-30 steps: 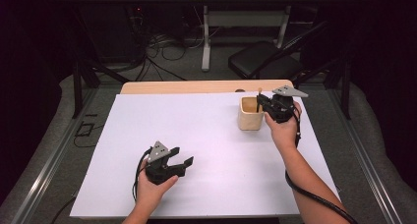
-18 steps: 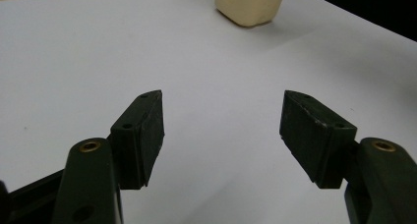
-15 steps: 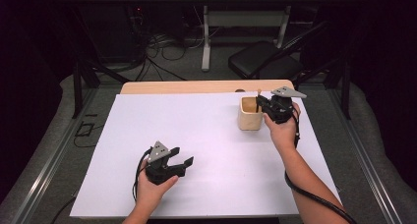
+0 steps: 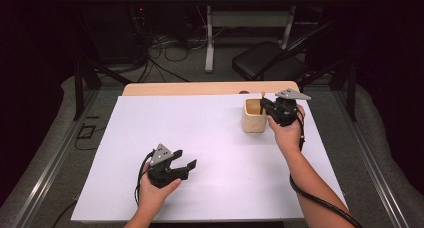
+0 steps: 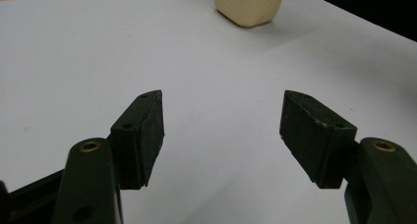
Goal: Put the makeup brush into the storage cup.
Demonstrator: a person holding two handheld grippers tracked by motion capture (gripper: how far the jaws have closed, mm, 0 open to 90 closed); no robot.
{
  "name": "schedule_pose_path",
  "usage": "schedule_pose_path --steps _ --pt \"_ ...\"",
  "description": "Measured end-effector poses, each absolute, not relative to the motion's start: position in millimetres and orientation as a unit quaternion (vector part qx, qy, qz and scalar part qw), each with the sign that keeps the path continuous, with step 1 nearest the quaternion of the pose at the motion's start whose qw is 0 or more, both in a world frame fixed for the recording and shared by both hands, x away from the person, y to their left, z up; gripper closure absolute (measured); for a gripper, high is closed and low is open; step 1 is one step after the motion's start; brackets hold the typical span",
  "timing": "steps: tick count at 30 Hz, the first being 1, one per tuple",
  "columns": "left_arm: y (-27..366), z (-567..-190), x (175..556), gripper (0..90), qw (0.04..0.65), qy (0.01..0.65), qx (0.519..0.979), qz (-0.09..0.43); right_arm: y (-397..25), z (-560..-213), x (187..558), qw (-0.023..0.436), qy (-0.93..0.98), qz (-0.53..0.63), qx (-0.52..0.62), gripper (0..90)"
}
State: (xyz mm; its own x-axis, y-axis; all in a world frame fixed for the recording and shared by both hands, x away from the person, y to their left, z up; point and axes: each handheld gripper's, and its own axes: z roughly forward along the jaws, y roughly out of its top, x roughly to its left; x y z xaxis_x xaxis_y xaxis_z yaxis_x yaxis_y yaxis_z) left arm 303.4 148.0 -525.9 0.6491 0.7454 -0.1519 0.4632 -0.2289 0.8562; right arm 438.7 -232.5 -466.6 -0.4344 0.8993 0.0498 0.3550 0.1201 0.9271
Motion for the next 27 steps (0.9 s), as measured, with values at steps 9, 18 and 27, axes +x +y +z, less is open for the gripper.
schedule_pose_path --steps 9,18,27 --pt "147.1 -526.4 303.3 33.8 0.483 0.393 0.769 0.145 -233.7 -468.7 439.2 0.278 0.693 0.482 0.459 76.5" --pt "147.0 -526.4 303.4 33.8 0.483 0.393 0.769 0.145 -233.6 -467.1 437.4 0.282 0.687 0.483 0.463 54.9" --pt "146.9 -526.5 303.4 33.8 0.483 0.394 0.768 0.144 -231.9 -464.8 434.5 0.287 0.688 0.484 0.458 45.2"
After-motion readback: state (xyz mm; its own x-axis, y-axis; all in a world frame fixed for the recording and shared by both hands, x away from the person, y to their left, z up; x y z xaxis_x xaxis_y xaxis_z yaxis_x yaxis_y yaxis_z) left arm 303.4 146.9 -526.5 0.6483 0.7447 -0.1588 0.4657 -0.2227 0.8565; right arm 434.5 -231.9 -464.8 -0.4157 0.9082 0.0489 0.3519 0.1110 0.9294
